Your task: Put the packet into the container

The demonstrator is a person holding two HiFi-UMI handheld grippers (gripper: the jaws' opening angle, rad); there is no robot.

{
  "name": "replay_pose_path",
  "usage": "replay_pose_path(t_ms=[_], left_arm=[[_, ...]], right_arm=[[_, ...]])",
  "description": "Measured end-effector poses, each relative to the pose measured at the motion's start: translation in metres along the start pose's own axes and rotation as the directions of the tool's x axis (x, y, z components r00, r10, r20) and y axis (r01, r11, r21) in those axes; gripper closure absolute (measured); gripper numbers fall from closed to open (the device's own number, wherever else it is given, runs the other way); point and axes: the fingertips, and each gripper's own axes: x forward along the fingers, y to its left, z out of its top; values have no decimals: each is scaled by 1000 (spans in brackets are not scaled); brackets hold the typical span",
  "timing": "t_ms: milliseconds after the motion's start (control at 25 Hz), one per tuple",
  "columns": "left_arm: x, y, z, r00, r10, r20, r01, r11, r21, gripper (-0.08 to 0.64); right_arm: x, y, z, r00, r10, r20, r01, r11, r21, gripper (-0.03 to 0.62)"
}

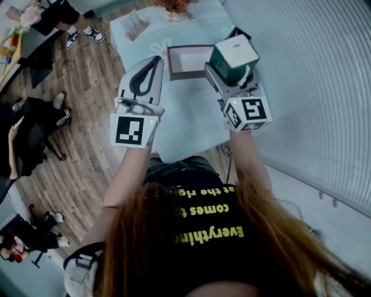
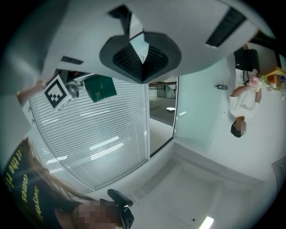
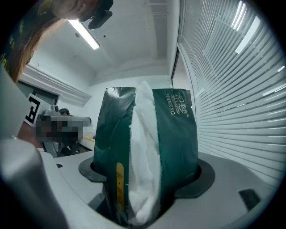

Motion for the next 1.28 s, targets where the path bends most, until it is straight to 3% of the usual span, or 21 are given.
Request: replay_pose_path(t_ms=[280, 440, 560, 800, 960, 1160, 1280], left_arm=[[2, 8, -3, 1000, 27, -16, -27, 1000, -4, 558], [2, 12, -5, 999, 39, -21, -40, 999, -8, 558], [2, 14, -7, 998, 48, -28, -48, 999, -12, 558], [5, 16, -11, 998, 54, -36, -55, 998, -24, 558], [4, 17, -12, 997, 59, -41, -60, 998, -24, 558], [2, 18, -12, 996, 73, -42, -74, 997, -24, 558], [-1, 23, -12, 995, 87, -43, -88, 996, -22, 558]], right_arm=[[48, -10, -48, 977, 91, -193, -103, 993, -50, 172], [68, -13, -81, 938, 139, -319, -170, 983, -74, 172], [78, -14, -105, 892, 178, -415, -252, 959, -131, 173], [89, -8, -134, 809, 251, -531, -411, 888, -205, 173], [94, -4, -146, 757, 274, -594, -501, 826, -258, 173], [95, 1, -157, 689, 300, -659, -605, 739, -297, 173], [97, 8, -161, 646, 310, -698, -673, 663, -329, 173]])
